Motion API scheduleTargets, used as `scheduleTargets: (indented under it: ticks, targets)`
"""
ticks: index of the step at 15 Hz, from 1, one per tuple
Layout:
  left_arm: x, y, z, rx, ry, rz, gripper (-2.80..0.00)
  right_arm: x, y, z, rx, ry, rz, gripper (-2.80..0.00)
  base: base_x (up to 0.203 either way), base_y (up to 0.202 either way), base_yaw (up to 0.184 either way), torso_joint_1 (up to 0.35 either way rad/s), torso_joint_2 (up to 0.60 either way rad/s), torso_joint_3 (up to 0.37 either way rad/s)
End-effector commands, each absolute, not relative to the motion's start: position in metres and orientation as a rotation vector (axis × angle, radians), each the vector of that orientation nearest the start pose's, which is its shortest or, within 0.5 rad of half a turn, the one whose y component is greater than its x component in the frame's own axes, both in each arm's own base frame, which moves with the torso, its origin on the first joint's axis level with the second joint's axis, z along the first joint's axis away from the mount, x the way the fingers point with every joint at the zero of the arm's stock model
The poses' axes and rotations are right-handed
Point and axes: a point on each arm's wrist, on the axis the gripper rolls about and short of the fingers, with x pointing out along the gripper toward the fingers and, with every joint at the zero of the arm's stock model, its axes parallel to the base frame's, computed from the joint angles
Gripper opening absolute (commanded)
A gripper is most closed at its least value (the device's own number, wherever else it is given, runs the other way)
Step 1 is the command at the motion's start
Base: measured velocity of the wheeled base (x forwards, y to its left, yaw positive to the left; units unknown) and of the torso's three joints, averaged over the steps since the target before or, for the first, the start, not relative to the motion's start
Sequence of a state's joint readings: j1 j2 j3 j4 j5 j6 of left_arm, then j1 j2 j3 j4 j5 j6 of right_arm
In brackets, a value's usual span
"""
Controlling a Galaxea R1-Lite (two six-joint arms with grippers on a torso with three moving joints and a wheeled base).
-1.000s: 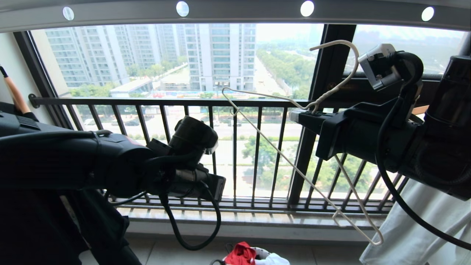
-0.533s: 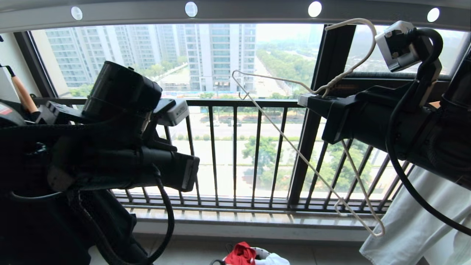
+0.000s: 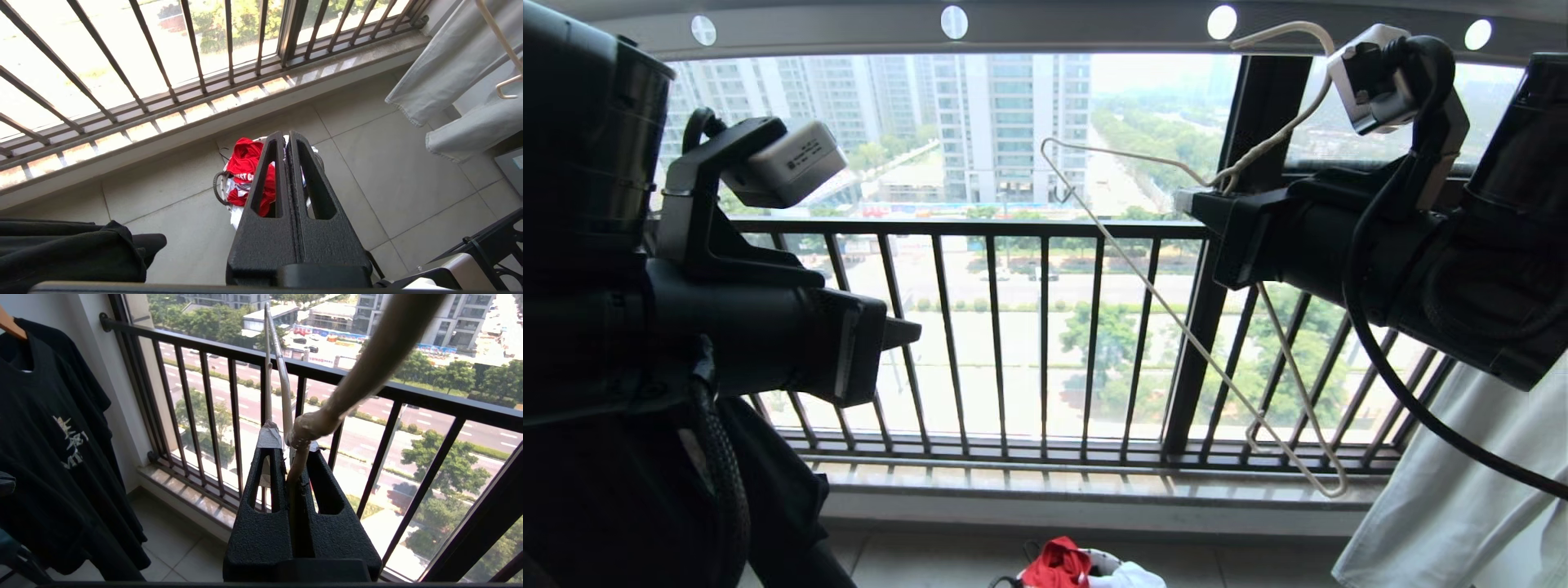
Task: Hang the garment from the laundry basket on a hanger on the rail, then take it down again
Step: Hang the clothes rack on the clothesline
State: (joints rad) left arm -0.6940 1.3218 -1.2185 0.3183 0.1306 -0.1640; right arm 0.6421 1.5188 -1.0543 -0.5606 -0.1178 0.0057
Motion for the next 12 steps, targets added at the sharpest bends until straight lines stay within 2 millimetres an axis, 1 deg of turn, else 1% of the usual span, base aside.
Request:
scheduleTargets:
  ticks: [1,3,4,6,9,10,12]
  targets:
    - [0.154,-0.124,0.308,0.013,0.426,-0.518,-2.8,0.23,0.17,0.296,0.033,-0.085,0.524,-2.8,0.0,0.0,0.0,0.0,0.0,0.0]
    - [0.159,-0.126,0.303,0.039,0.441,-0.512,-2.8,0.236,0.173,0.294,0.004,-0.086,0.508,-2.8,0.0,0.0,0.0,0.0,0.0,0.0]
    - [0.159,-0.126,0.301,0.044,0.444,-0.512,-2.8,0.239,0.175,0.296,0.005,-0.092,0.491,-2.8,0.0,0.0,0.0,0.0,0.0,0.0]
    - [0.161,-0.123,0.303,0.042,0.435,-0.496,-2.8,0.246,0.179,0.298,-0.025,-0.109,0.478,-2.8,0.0,0.0,0.0,0.0,0.0,0.0]
    - [0.161,-0.123,0.298,0.068,0.447,-0.501,-2.8,0.272,0.19,0.303,-0.068,-0.137,0.447,-2.8,0.0,0.0,0.0,0.0,0.0,0.0]
    - [0.161,-0.123,0.298,0.068,0.444,-0.502,-2.8,0.277,0.19,0.303,-0.074,-0.134,0.436,-2.8,0.0,0.0,0.0,0.0,0.0,0.0]
    - [0.157,-0.12,0.301,0.063,0.429,-0.504,-2.8,0.284,0.185,0.305,-0.08,-0.123,0.412,-2.8,0.0,0.0,0.0,0.0,0.0,0.0]
